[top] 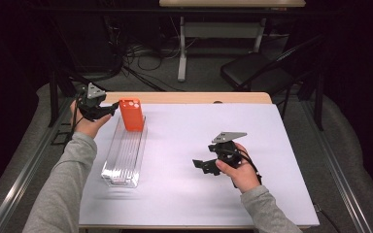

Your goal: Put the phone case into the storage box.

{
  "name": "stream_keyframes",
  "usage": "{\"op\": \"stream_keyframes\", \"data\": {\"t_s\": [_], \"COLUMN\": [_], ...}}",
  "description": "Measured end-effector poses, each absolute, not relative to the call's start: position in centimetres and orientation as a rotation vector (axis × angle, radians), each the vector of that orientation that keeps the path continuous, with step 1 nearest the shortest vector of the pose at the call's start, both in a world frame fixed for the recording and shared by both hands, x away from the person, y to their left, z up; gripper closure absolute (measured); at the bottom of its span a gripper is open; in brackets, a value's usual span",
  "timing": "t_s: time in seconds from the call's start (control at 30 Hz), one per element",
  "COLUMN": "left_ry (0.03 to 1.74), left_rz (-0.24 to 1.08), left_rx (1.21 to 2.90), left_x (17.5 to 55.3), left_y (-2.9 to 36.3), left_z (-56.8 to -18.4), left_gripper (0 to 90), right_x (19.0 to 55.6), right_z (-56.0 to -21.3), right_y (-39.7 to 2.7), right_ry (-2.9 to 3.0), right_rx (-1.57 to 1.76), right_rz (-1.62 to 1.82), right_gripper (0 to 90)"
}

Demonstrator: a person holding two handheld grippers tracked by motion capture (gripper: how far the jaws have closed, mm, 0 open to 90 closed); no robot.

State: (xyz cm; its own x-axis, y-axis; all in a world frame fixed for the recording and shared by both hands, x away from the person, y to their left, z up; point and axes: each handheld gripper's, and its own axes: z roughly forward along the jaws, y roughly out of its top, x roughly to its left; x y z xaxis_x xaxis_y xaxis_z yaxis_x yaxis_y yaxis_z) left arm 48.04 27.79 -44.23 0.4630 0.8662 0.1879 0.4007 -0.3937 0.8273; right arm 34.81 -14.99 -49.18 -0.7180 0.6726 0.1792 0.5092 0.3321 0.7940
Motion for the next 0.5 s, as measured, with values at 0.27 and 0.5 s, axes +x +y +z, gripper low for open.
{"op": "stream_keyframes", "data": {"t_s": [0.27, 0.5], "left_ry": [1.068, 1.046], "left_rz": [0.700, 0.621], "left_rx": [1.944, 1.945], "left_x": [47.5, 46.6], "left_y": [27.7, 27.5], "left_z": [-43.7, -43.0], "left_gripper": [29.3, 26.6], "right_x": [34.7, 34.7], "right_z": [-48.9, -48.7], "right_y": [-15.3, -15.5], "right_ry": [2.390, 2.366], "right_rx": [1.094, 1.097], "right_rz": [1.330, 1.316], "right_gripper": [14.2, 6.4]}}
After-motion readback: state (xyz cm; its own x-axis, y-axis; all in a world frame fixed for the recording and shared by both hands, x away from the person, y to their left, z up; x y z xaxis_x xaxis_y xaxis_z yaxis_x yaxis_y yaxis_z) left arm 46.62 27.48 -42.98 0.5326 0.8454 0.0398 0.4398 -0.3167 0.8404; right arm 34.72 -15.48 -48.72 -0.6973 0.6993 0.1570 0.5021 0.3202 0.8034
